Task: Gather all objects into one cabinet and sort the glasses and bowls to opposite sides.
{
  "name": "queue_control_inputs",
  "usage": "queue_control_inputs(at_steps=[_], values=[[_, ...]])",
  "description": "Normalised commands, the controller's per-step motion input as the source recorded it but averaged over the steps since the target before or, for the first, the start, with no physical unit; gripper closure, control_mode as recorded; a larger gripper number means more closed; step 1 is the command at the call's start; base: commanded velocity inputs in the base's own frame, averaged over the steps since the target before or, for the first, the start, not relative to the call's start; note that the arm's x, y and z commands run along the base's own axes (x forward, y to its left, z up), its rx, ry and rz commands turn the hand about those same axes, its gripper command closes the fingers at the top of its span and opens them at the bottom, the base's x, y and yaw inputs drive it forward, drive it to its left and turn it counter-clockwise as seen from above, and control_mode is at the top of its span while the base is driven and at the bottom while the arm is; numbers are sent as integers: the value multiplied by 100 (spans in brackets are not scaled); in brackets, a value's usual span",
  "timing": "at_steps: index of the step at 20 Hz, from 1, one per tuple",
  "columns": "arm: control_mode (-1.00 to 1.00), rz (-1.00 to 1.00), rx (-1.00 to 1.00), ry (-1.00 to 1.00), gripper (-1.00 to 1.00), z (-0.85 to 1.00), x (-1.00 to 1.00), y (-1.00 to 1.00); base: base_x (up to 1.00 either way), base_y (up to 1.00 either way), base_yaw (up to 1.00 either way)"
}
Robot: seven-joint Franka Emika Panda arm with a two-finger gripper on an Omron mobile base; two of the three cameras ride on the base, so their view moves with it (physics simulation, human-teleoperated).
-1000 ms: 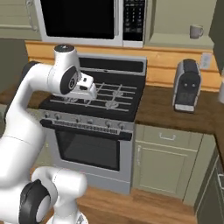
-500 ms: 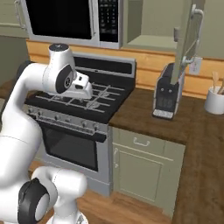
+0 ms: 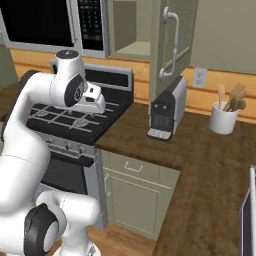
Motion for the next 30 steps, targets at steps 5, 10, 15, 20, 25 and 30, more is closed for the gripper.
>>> queue_control_inputs(at_steps=[5,10,15,20,25,30], values=[[100,0,0,0,-100,0,0,0,35,-24,-12],[100,0,0,0,-100,0,0,0,79,-49,-29],[100,0,0,0,-100,0,0,0,92,-43,-20],[100,0,0,0,-100,0,0,0,55,-3,-22],[100,0,0,0,-100,0,0,0,36,-1,-28],[100,0,0,0,-100,0,0,0,54,-4,-20]])
